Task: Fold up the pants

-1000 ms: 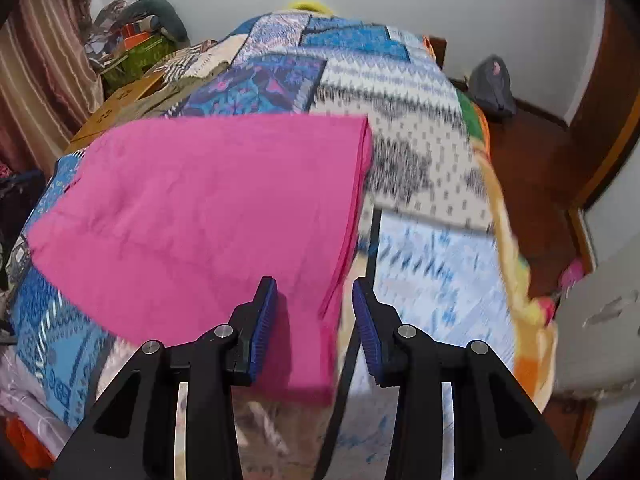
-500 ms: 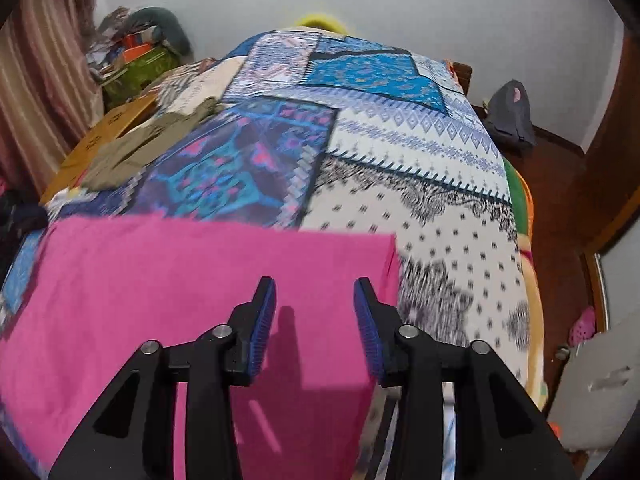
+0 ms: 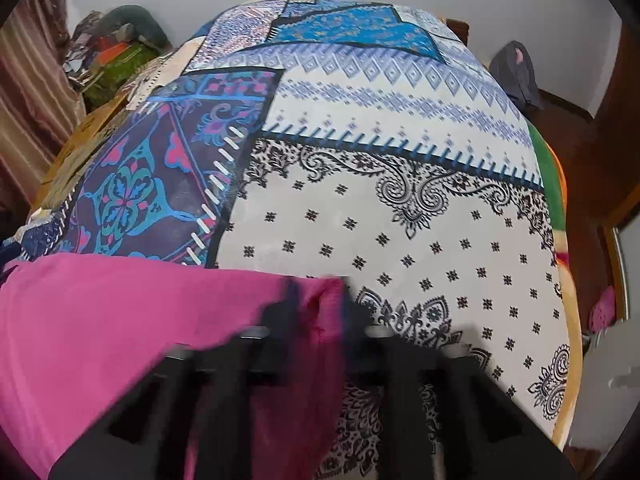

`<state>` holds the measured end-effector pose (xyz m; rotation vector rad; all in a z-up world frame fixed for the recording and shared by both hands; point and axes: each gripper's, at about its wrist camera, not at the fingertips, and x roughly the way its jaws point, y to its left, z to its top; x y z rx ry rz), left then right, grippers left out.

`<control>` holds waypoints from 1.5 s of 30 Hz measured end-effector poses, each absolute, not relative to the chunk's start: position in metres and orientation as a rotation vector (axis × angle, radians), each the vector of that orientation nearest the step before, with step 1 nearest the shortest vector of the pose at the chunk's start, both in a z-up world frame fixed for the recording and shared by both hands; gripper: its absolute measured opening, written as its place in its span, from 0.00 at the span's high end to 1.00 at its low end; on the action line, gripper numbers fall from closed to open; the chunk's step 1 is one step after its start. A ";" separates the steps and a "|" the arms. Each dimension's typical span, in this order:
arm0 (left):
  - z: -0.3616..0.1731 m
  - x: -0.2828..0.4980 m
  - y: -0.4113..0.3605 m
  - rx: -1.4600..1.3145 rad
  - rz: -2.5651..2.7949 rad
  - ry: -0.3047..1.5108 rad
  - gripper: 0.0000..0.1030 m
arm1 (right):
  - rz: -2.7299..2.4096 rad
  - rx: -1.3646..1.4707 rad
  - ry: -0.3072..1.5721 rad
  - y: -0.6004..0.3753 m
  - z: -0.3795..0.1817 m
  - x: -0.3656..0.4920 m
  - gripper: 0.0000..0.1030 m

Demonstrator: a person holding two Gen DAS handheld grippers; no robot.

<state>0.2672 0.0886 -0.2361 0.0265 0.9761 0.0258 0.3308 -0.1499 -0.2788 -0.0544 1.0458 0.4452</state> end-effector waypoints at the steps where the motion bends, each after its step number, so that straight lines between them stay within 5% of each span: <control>1: -0.236 0.267 0.088 0.029 0.027 0.977 0.38 | 0.434 -0.076 1.023 -0.149 -0.277 0.328 0.94; 13: -0.230 0.269 0.085 0.117 0.077 0.986 0.41 | 0.303 -0.190 0.989 -0.161 -0.264 0.338 0.97; 19: -0.191 0.257 0.080 0.005 -0.014 0.938 0.42 | 0.425 -0.102 0.936 -0.154 -0.218 0.310 0.81; 32: -0.210 0.248 0.012 0.065 -0.128 1.000 0.41 | 0.719 -0.266 1.036 -0.054 -0.233 0.239 0.80; 45: -0.212 0.185 0.046 0.039 -0.063 0.995 0.41 | 0.566 -0.176 1.071 -0.151 -0.233 0.180 0.74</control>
